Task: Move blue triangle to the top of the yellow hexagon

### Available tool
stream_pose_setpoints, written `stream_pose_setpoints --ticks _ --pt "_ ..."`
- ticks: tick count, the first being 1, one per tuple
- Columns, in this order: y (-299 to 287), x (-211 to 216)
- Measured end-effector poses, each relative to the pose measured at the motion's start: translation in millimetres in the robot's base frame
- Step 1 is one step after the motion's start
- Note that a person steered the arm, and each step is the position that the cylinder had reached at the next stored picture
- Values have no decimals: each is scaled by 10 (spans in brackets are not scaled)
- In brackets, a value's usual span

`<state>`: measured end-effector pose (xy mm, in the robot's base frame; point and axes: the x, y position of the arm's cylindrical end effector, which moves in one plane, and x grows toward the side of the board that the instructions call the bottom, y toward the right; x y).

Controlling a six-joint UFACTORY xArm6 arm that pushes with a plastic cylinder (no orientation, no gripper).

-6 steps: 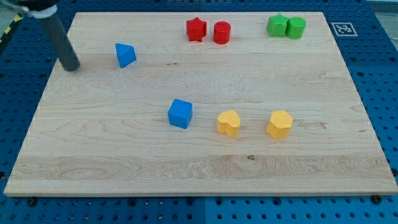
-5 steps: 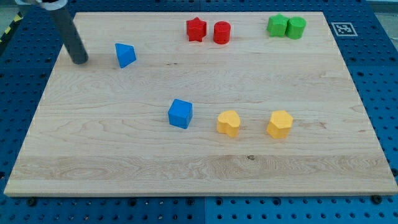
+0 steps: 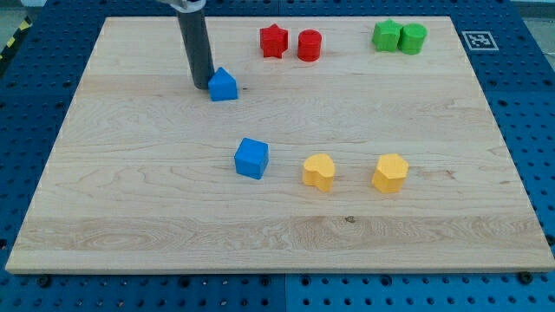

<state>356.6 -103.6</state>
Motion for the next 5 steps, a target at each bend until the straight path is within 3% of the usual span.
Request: stream_pose_setpoints --ticks 1,5 --pt "189 206" --pt "1092 94"
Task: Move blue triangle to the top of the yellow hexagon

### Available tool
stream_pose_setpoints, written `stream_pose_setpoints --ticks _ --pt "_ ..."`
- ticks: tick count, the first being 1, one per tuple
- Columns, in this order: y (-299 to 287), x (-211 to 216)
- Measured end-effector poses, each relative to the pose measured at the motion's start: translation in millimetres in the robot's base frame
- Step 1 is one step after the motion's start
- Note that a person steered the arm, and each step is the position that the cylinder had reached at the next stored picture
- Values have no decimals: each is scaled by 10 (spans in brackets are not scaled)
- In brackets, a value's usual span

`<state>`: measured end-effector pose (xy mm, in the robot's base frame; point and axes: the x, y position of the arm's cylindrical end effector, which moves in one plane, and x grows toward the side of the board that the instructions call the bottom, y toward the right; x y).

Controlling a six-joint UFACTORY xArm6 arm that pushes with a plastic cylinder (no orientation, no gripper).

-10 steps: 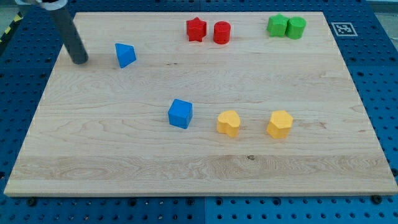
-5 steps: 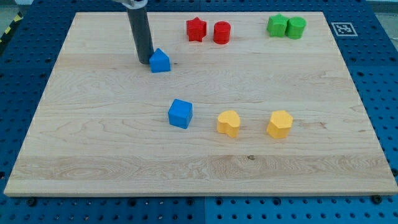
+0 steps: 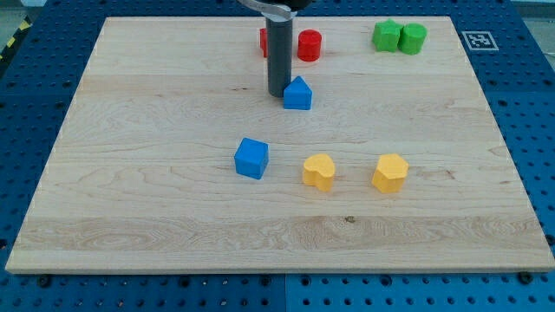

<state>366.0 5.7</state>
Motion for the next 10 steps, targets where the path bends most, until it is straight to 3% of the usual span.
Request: stream_pose_setpoints --ticks 6,8,10 --pt "606 328" --pt "733 818" --pt "761 993"
